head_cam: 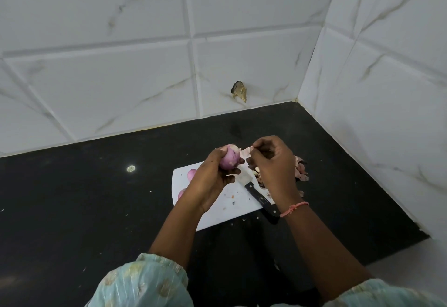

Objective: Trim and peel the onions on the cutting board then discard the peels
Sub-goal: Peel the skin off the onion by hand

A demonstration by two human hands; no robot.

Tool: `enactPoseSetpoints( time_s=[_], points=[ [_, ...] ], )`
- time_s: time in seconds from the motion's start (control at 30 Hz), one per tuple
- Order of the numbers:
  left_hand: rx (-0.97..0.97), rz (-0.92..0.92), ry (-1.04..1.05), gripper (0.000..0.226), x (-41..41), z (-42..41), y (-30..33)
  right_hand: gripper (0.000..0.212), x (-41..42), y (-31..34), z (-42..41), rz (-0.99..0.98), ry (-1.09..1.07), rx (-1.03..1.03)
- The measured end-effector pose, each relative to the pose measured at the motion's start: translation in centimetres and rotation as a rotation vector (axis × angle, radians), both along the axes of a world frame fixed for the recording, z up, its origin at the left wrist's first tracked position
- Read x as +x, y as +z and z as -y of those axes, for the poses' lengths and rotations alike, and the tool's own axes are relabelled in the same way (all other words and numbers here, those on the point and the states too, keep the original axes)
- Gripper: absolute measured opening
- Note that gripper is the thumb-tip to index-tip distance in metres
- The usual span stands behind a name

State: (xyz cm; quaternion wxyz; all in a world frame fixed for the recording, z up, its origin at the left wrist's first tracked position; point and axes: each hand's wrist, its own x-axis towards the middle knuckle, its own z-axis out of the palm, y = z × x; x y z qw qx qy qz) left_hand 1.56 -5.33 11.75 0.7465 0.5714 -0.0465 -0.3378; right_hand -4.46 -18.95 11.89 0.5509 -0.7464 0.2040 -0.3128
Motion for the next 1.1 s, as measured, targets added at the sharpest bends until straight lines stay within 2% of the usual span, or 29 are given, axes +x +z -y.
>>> enactPoseSetpoints(
  time_s=[0.1,0.2,0.23,0.33,0.4,0.63,0.87,1.0,1.1],
  points=[
    [-0.025,-0.029,-0.028,0.036,0.2,-0.1,0.3,0.01,0.2,0.1,0.8,0.018,-0.014,0.221],
    [-0.002,0.017,-0.035,0.034,0.2,0.0,0.5,0.021,0.3,0.0,0.8,-0.033,0.08,0.351],
    [0.005,0.037,-0.03,0.033,0.1,0.1,0.4,0.02,0.3,-0.1,0.6,-0.058,0.105,0.323],
    [0.018,0.113,-0.028,0.031,-0.1,0.1,0.0,0.017,0.2,-0.5,0.0,-0.158,0.143,0.037],
    [0.037,0.172,-0.035,0.032,-0.3,0.0,0.0,0.02,0.2,-0.6,-0.2,-0.148,0.163,-0.044],
    [0.149,0.342,-0.047,0.021,-0.5,0.0,0.1,0.027,-0.3,-0.1,-0.4,-0.073,0.194,-0.117],
    [0.182,0.372,-0.065,0.022,-0.5,-0.1,0.3,0.019,-0.2,-0.6,-0.7,-0.027,0.152,-0.102],
    [0.169,0.363,-0.053,0.026,-0.4,-0.2,0.4,0.03,-0.2,-0.6,-0.7,-0.028,0.209,-0.107],
    [0.201,0.381,-0.043,0.024,-0.5,-0.1,0.3,0.029,-0.1,-0.5,-0.5,-0.028,0.213,-0.129]
  ],
)
